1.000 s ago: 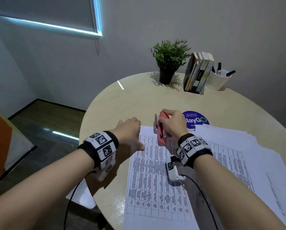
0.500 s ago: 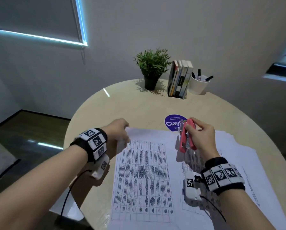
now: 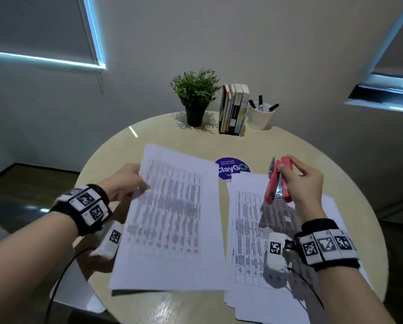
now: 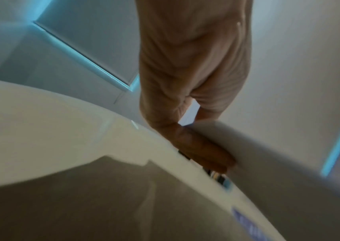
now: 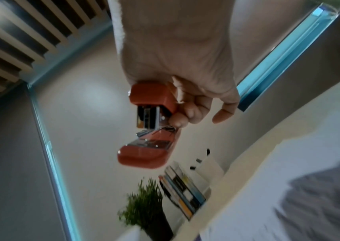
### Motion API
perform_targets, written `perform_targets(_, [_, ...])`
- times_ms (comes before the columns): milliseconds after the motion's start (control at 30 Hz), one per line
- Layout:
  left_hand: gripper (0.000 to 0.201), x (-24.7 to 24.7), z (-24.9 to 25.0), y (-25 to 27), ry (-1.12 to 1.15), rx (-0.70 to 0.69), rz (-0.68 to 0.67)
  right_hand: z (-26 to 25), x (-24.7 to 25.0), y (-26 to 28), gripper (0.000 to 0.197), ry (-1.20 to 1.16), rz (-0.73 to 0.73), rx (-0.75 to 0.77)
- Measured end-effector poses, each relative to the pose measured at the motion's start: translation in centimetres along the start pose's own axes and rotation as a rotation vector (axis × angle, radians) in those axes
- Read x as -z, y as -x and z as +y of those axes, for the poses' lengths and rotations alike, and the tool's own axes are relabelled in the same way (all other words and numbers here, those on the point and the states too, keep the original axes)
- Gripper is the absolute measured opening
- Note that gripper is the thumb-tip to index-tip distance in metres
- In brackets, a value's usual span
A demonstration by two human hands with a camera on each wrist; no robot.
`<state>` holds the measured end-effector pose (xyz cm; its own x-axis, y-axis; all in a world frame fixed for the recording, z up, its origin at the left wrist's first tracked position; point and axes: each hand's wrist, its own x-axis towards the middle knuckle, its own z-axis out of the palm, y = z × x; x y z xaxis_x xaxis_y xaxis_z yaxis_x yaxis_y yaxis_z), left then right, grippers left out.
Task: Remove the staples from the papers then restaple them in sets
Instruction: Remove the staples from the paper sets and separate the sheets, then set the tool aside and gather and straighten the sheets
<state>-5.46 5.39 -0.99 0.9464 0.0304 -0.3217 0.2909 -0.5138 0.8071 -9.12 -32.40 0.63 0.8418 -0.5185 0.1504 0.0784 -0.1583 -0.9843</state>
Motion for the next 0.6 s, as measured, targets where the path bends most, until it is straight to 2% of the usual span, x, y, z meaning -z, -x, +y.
perform_targets(133, [0.031,3.3,2.7,-1.4,0.225,-0.053,0.044,-2.4,2.6,-1.0,0.045,-0.037,0.079,0.059])
perform_targets(233, [0.035,2.5,5.4,-1.7,0.253,-0.098,0.018,-3.9,4.1,-1.8,0.047,-0.090,0.126,0.102])
perform_targets(400, [0.030,-6.8,7.6,-1.8,0.098,-0.156,-0.113,-5.9,5.2,-2.1,0.047,-0.120,0.166,0.156])
perform_targets(533, [0.025,-15.3,8.5,-1.4,0.045,-0.187,-0.191,-6.1,4.7,-1.1,0.047,-0.054,0.100,0.155])
perform_targets(600, [0.032,-17.8,7.9,-2.1,-0.027,-0.184,-0.252,-5.8,4.0,-0.3,0.046,0.013,0.045,0.155])
